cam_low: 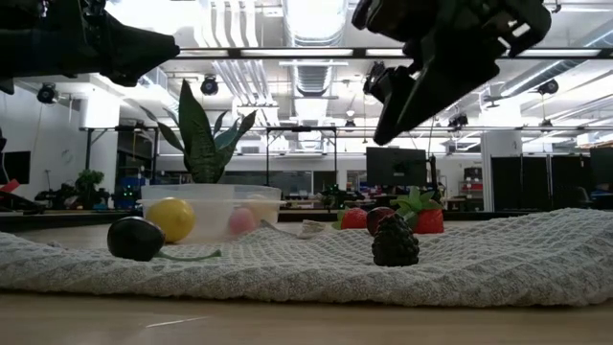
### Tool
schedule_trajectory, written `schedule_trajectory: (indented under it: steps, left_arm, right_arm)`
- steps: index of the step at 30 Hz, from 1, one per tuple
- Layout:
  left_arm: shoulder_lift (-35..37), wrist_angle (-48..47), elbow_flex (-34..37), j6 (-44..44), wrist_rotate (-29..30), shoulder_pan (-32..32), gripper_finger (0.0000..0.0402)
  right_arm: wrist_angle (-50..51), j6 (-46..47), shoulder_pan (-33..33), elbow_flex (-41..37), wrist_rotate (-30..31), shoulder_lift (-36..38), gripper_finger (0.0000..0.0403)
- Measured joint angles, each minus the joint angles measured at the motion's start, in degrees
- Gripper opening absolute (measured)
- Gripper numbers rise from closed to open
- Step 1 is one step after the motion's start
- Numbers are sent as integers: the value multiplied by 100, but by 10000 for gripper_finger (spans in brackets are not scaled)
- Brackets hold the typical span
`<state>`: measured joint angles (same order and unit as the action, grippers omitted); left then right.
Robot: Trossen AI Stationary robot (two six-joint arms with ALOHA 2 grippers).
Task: Pick and placing Produce into tupperware
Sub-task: Put the bottom red strawberry into the container
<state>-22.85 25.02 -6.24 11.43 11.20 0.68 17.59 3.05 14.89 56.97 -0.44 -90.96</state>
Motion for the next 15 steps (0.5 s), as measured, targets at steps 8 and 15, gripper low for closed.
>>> schedule_trajectory:
  steps: [8,15]
  left_arm:
    - [0,2,0,-1,2,0,157]
    - [0,4,0,-1,2,1,157]
  right_arm:
    - [-22,0,79,155,-21,-473,226]
    - [-12,127,117,278,-152,-784,226]
